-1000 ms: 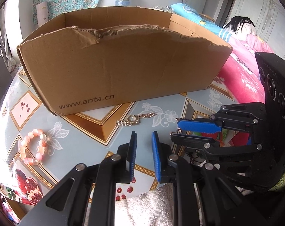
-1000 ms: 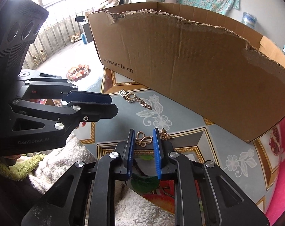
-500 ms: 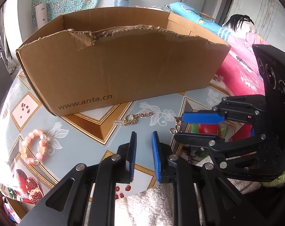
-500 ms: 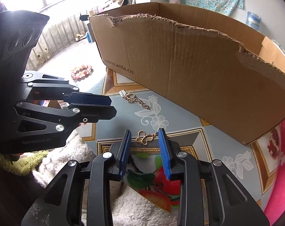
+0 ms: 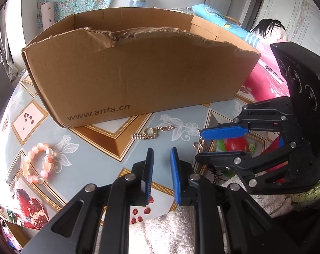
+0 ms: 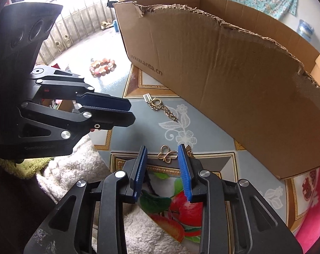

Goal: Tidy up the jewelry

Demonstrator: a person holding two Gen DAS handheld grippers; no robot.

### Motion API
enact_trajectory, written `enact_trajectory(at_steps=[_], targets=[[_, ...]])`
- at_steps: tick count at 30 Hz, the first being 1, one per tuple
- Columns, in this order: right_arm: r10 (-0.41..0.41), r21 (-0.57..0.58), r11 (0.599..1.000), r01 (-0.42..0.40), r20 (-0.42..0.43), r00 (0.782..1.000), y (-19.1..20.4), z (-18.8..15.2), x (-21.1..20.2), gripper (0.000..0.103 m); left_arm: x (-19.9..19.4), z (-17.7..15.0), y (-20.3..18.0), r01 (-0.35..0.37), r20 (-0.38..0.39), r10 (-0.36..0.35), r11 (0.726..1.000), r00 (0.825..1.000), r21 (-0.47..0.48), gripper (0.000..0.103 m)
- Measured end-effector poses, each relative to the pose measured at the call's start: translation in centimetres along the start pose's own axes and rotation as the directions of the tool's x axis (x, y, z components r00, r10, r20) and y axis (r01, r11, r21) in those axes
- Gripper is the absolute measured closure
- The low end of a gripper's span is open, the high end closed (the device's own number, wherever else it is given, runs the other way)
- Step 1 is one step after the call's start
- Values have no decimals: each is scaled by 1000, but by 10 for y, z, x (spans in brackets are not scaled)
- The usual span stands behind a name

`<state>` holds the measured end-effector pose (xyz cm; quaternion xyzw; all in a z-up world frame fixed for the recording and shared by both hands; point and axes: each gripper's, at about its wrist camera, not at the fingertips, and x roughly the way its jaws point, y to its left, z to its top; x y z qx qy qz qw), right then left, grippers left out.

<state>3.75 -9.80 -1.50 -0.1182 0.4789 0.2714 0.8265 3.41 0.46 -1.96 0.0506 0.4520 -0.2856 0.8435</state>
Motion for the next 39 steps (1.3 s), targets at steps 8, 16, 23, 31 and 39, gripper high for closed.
enact_trajectory(at_steps=[8, 16, 23, 31, 39], targets=[[-41, -102, 994, 35, -48, 998, 8, 8, 3, 79, -1, 0, 4, 6, 7, -6, 1000, 1000, -11, 88], [-48, -133, 990, 39, -65, 997, 6, 12, 10, 67, -4, -2, 8, 8, 8, -8, 1000, 1000, -20, 88], [-43, -157, 987, 29, -88, 995, 5, 11, 8, 69, -5, -2, 8, 10, 9, -9, 1000, 1000, -22, 88], [-67, -217, 975, 45, -98, 993, 21, 24, 23, 77, -6, -2, 10, 11, 15, -11, 1000, 1000, -23, 88], [-17, -145, 989, 2, -103, 995, 21, 19, 21, 70, -6, -4, 12, 10, 11, -10, 999, 1000, -30, 88]])
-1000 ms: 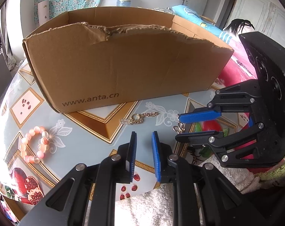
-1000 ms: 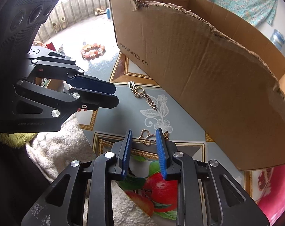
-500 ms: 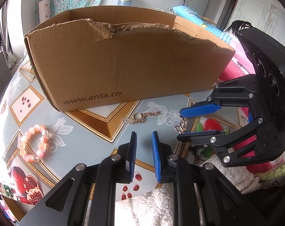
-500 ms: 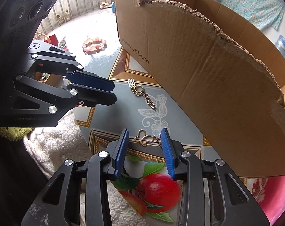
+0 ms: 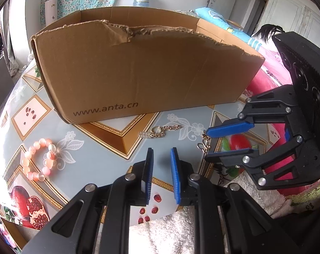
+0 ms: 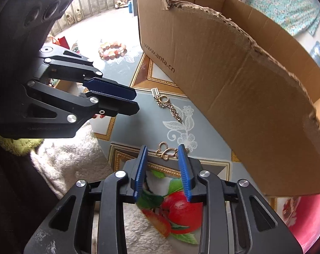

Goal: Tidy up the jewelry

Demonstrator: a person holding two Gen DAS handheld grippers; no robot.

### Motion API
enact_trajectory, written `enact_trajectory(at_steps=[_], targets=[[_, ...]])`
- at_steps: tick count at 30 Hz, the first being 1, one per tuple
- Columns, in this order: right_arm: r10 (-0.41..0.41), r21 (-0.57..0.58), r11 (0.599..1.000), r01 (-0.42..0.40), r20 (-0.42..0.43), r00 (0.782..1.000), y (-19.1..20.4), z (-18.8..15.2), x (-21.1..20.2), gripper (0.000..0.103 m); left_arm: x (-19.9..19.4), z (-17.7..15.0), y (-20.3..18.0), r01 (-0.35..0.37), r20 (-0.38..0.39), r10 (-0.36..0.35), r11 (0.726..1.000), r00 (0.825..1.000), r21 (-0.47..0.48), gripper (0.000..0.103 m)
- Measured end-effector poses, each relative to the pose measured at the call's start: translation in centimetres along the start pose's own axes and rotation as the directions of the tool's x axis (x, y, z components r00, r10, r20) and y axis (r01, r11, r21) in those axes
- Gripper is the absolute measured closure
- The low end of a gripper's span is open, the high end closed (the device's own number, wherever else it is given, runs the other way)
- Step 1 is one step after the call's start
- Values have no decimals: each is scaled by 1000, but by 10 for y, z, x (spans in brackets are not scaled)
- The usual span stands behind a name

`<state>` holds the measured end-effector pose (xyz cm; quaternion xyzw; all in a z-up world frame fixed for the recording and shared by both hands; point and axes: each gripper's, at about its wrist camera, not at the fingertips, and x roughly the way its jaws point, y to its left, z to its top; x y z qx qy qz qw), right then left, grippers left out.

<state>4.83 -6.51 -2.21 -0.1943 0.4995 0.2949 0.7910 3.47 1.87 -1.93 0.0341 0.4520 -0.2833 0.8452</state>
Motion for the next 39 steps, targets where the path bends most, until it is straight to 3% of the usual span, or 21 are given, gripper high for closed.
enact_trajectory(at_steps=[6, 10, 17, 23, 26, 31, 35, 39], targets=[[42, 107, 993, -43, 8, 999, -17, -4, 6, 54, 2, 0, 1, 5, -3, -5, 1000, 1000, -3, 88], [30, 175, 984, -31, 10, 1000, -30, -1, 4, 53, 2, 1, 0, 4, -3, -4, 1000, 1000, 0, 87], [164, 142, 976, -167, 38, 986, -15, 2, 3, 53, 2, 0, 1, -1, -7, 1, 1000, 1000, -10, 87], [85, 202, 975, -92, 42, 995, -31, 4, 10, 52, 4, 1, -3, -1, -9, 1, 1000, 1000, -2, 87], [87, 232, 968, -97, 56, 995, -38, 3, 8, 52, 5, 1, -3, -3, -8, 3, 1000, 1000, -6, 87], [107, 131, 985, -115, 69, 992, -14, 5, 3, 52, 5, 1, -2, -5, -11, 5, 1000, 1000, -8, 87], [72, 65, 995, -73, 25, 997, -2, 4, 15, 61, 6, 2, -2, -2, -12, 2, 1000, 1000, 0, 88], [44, 47, 998, -46, 39, 998, 1, 7, 18, 66, 7, 2, -3, -1, -13, 1, 1000, 1000, 1, 87]])
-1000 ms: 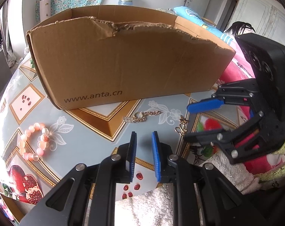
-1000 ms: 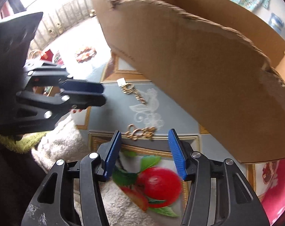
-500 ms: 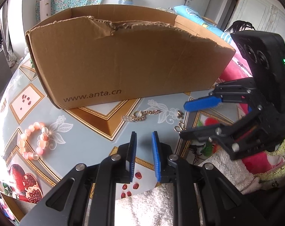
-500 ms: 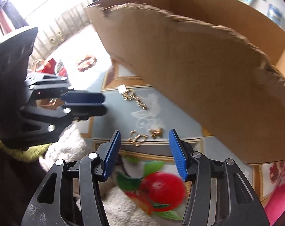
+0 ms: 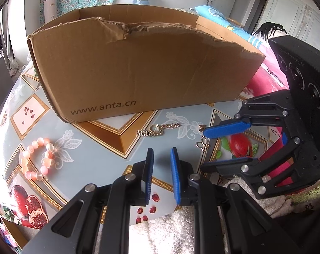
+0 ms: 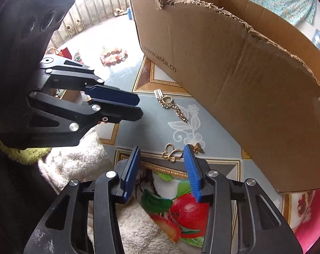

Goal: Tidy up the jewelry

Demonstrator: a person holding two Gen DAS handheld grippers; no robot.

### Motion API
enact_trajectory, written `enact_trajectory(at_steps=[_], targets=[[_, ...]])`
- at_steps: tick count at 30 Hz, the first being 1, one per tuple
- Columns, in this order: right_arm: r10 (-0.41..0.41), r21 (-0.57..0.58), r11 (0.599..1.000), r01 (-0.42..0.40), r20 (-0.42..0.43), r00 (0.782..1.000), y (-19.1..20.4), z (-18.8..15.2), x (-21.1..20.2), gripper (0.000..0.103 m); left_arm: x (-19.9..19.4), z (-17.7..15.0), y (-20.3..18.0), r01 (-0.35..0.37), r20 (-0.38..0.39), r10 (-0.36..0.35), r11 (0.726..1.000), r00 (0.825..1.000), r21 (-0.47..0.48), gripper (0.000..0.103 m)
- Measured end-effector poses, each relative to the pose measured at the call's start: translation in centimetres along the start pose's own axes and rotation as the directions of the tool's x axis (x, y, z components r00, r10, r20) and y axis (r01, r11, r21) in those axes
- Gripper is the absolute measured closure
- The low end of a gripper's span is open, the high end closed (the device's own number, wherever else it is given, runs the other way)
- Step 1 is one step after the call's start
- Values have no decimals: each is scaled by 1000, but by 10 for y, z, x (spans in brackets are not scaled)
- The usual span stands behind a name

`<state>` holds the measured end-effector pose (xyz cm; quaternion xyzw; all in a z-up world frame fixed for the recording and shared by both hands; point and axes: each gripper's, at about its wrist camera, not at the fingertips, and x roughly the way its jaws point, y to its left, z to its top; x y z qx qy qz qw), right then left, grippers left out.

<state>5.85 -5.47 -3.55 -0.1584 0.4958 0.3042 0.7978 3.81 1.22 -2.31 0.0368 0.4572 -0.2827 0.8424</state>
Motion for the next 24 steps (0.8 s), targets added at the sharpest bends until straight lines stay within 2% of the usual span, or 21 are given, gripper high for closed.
enact_trajectory(at_steps=[8, 10, 12, 24], targets=[[-28, -35, 999, 28, -7, 1000, 0, 3, 4, 73, -2, -2, 3, -5, 4, 5, 1000, 1000, -11, 87], [-27, -45, 999, 27, -13, 1000, 0, 4, 5, 77, -3, -2, 3, -5, 5, 5, 1000, 1000, -11, 88], [-19, -53, 998, 18, -19, 1000, 1, 5, 5, 85, -4, -2, 4, -4, 6, 4, 1000, 1000, -11, 87], [1, -17, 1000, -1, -13, 1000, -3, 4, 2, 86, -10, -4, 1, -11, 14, 11, 1000, 1000, -9, 88]])
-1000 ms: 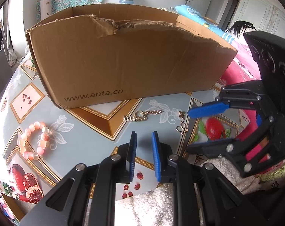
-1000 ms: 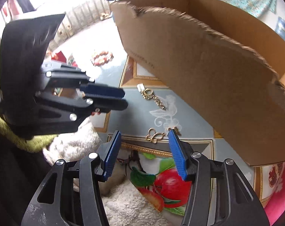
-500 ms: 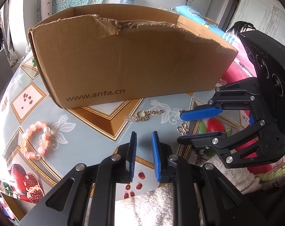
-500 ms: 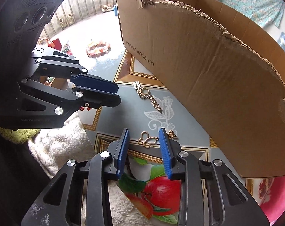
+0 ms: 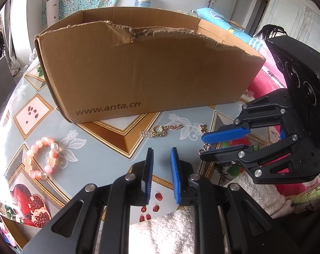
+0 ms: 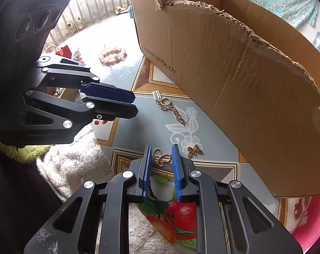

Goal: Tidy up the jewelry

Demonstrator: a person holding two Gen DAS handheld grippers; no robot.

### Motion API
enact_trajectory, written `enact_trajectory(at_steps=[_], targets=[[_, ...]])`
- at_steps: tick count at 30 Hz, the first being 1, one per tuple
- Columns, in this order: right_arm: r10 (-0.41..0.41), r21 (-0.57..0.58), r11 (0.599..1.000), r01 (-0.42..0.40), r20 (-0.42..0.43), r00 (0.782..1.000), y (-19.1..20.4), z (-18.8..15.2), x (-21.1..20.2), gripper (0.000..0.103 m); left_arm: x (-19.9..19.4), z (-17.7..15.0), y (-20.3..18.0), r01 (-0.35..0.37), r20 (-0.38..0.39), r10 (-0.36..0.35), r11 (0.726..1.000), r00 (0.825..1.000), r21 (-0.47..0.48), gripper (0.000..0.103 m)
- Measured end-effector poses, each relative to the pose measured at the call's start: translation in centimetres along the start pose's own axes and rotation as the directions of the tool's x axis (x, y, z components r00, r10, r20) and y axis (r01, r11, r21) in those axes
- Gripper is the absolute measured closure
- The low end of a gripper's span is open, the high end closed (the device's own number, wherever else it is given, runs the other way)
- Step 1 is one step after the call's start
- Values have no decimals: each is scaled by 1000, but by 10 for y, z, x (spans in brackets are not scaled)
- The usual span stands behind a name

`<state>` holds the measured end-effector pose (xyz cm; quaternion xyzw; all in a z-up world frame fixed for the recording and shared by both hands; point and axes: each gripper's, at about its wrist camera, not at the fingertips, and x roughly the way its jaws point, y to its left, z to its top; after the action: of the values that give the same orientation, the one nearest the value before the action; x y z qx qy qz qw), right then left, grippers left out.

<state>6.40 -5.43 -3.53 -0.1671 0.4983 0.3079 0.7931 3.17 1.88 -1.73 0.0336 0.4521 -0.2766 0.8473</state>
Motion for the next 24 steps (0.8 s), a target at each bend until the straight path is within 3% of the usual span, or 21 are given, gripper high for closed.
enact_trajectory(at_steps=[7, 15, 24], targets=[[-26, 57, 998, 24, 35, 999, -10, -7, -22, 86, 0, 4, -8, 21, 8, -21, 1000, 1000, 20, 87], [-119, 249, 964, 96, 80, 990, -35, -36, -53, 86, 22, 20, -45, 99, -21, -97, 983, 995, 151, 87], [-133, 364, 928, 77, 131, 982, -48, -60, -68, 86, 49, 33, -72, 26, -60, -12, 969, 998, 246, 84]])
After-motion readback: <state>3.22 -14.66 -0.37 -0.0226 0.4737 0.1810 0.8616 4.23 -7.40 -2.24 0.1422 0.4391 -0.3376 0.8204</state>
